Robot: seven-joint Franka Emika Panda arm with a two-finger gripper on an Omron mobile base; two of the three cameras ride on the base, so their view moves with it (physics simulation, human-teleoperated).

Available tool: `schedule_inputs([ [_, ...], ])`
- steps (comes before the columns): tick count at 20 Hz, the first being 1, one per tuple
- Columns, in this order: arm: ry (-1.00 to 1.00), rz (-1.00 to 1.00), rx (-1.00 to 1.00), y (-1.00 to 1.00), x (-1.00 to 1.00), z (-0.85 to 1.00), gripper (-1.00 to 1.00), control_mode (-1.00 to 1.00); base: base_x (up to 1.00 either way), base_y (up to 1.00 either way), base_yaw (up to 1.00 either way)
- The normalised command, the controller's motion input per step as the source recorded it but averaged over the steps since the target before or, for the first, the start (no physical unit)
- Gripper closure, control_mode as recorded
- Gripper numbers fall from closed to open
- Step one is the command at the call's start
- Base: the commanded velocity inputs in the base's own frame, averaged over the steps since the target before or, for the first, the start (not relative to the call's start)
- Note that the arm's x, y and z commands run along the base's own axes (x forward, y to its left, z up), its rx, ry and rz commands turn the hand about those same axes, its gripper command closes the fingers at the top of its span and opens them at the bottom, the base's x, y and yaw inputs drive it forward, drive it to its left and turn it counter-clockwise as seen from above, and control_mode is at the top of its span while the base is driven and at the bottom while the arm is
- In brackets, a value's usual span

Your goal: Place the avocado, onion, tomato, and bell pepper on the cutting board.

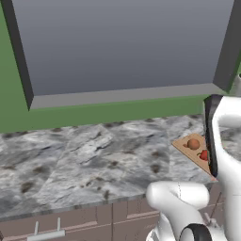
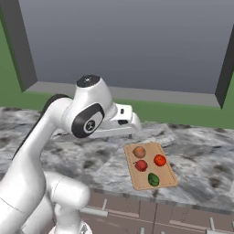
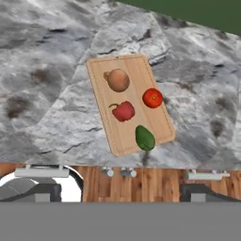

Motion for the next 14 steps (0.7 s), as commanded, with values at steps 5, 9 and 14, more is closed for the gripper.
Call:
schedule_inputs([
  [5,0.06,0.04,-0.29,1.0,-0.3,0.0,-1.0,-1.0,0.0,0.0,0.0],
  [9,0.0,0.1,-0.2,1.0,-0.04,0.16,-1.0,-1.0,0.0,0.0,0.0],
  [14,0.01,0.18,-0.03,0.57,0.0,0.46,-1.0,-1.0,0.0,0.0,0.0],
])
